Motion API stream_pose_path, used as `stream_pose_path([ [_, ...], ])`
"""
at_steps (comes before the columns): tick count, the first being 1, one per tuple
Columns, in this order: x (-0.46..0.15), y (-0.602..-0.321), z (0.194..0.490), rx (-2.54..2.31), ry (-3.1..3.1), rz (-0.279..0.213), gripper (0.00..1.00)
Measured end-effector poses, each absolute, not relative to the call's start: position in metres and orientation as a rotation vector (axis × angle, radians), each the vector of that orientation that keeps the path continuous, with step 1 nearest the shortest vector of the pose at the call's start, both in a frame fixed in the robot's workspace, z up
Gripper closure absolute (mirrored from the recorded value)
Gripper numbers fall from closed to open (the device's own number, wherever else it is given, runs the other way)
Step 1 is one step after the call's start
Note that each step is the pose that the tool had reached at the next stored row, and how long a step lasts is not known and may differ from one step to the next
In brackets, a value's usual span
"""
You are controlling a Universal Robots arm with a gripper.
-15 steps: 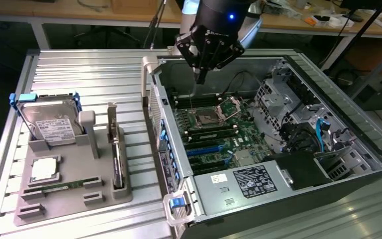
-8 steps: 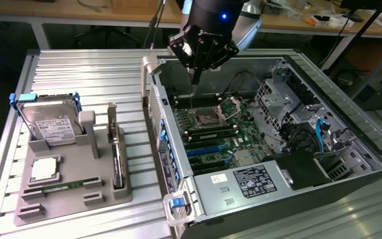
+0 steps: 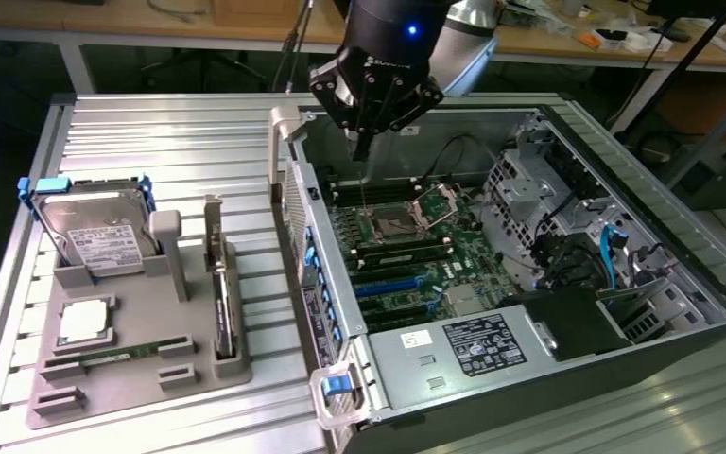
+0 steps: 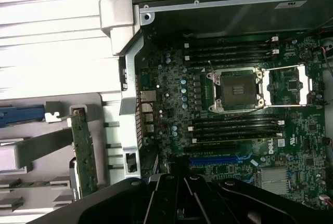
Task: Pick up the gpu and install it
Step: 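Reach for the gpu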
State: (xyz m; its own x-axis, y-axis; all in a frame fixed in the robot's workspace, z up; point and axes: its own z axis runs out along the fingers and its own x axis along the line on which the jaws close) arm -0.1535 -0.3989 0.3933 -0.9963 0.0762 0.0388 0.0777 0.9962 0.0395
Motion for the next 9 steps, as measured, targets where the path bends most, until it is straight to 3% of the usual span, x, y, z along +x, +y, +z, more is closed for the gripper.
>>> stream_pose_path([
  [9,-0.1639,-0.3990,0.3933,-0.120,-3.101,-0.064,0.89],
])
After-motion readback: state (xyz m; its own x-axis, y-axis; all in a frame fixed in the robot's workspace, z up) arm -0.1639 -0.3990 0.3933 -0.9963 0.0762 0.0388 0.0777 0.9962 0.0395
